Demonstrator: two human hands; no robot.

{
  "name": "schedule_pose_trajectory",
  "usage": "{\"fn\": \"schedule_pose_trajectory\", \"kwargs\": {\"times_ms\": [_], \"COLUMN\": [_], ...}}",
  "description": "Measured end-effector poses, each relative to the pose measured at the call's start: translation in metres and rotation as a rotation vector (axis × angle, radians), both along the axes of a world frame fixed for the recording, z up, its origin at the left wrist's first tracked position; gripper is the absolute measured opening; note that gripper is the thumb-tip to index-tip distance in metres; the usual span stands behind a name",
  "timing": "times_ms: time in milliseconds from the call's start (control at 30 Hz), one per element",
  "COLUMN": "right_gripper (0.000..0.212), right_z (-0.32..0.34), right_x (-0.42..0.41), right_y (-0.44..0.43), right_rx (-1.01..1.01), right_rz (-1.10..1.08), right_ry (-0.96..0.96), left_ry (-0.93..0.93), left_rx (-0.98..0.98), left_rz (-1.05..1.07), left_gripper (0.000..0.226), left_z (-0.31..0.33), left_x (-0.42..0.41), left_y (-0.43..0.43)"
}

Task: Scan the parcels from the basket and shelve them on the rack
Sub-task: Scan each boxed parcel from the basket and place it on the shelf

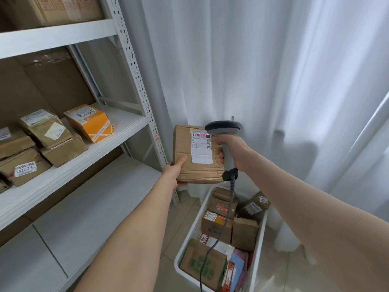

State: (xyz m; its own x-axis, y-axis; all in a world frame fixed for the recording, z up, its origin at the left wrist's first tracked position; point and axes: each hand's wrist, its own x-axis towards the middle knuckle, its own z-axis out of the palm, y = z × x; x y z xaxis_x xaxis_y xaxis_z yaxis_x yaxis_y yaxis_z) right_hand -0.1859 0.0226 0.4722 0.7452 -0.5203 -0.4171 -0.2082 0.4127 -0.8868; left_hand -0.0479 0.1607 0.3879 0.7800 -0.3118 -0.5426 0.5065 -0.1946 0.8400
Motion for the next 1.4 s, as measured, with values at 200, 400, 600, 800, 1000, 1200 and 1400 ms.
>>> {"fn": "schedule_pose_trajectory", "kwargs": {"times_ms": [200, 400, 600, 800, 1000, 1200, 1400], "right_gripper": [0.01, 0.006, 0.005, 0.006, 0.009, 0.018, 0.01], "right_z": [0.003, 0.008, 0.013, 0.019, 0.023, 0.032, 0.041], "right_x": [0.0, -0.001, -0.005, -0.013, -0.022, -0.021, -0.007], "right_y": [0.001, 0.007, 0.015, 0.024, 0.037, 0.057, 0.091], "right_rx": [-0.031, -0.04, -0.059, -0.072, -0.038, -0.043, -0.072], "right_rz": [0.029, 0.04, 0.095, 0.127, 0.158, 0.227, 0.27], "right_ry": [0.005, 0.006, -0.011, -0.034, -0.047, -0.041, -0.035], "left_ry": [0.025, 0.033, 0.032, 0.024, 0.007, 0.004, -0.015], "left_rx": [-0.011, 0.007, 0.011, 0.01, 0.013, 0.001, -0.005], "left_rz": [-0.01, 0.004, 0.049, 0.088, 0.117, 0.156, 0.189], "left_gripper": [0.06, 0.063, 0.07, 0.066, 0.062, 0.06, 0.063], "left_z": [0.003, 0.005, 0.012, 0.019, 0.025, 0.031, 0.036], "left_x": [0.0, 0.001, -0.004, -0.018, -0.038, -0.044, -0.034], "left_y": [0.002, 0.01, 0.022, 0.035, 0.055, 0.081, 0.114]}}
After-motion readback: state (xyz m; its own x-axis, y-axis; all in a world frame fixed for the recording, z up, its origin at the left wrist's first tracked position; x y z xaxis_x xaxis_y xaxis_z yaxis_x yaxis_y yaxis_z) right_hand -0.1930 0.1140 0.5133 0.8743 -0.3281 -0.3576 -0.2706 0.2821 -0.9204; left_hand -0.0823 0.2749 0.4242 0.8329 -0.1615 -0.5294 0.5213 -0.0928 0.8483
